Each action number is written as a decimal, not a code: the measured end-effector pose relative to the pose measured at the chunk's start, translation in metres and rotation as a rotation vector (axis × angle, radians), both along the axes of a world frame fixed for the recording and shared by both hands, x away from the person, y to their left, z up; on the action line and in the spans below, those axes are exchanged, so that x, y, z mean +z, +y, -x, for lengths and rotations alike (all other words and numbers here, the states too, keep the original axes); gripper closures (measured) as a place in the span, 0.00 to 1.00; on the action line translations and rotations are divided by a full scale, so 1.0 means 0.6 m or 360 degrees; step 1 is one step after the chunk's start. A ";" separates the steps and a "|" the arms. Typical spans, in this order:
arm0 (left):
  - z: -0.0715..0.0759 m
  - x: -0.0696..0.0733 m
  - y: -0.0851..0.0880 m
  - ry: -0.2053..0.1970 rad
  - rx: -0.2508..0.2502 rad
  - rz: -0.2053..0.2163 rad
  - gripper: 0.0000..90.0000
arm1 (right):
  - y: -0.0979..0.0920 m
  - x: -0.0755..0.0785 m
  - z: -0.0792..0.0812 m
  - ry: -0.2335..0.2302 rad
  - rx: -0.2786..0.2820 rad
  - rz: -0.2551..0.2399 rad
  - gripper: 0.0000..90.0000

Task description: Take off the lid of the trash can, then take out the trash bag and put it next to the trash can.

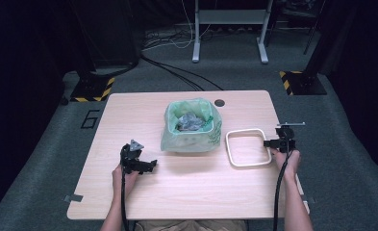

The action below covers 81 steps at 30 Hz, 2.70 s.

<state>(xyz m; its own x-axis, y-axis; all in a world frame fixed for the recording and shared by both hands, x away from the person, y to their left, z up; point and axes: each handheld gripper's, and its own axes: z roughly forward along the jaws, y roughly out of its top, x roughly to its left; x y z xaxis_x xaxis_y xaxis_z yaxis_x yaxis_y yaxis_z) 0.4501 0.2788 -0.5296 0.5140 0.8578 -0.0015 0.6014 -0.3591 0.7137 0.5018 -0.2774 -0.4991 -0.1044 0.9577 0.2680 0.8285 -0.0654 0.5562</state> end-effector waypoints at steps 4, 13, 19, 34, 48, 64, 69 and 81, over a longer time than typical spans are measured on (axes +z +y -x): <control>0.000 0.000 0.000 0.0002 -0.0002 -0.0002 0.00 | 0.002 0.000 0.002 -0.0007 0.0010 0.0039 0.79; 0.000 0.000 0.000 0.0002 -0.0003 -0.0004 0.00 | 0.016 0.008 0.011 -0.0074 0.0090 0.0200 0.30; 0.000 0.000 0.000 0.0001 -0.0001 -0.0004 0.00 | 0.026 0.018 0.018 -0.0137 0.0147 0.0210 0.15; -0.002 0.000 -0.004 -0.0001 0.0092 0.0007 0.00 | 0.062 0.031 0.038 -0.0222 0.0330 0.0284 0.03; -0.002 0.000 -0.002 0.0007 0.0154 0.0005 0.00 | 0.087 0.048 0.053 -0.0284 0.0423 0.0254 0.04; 0.013 0.033 -0.007 -0.0046 0.0053 0.0099 0.04 | 0.137 0.058 0.061 -0.0336 0.0569 0.0264 0.05; 0.015 0.056 -0.016 -0.0080 -0.0023 0.0118 0.04 | 0.157 0.066 0.063 -0.0368 0.0617 0.0250 0.06; 0.017 0.083 -0.049 -0.0131 -0.0192 0.0126 0.05 | 0.221 0.084 0.066 -0.0418 0.0793 0.0257 0.08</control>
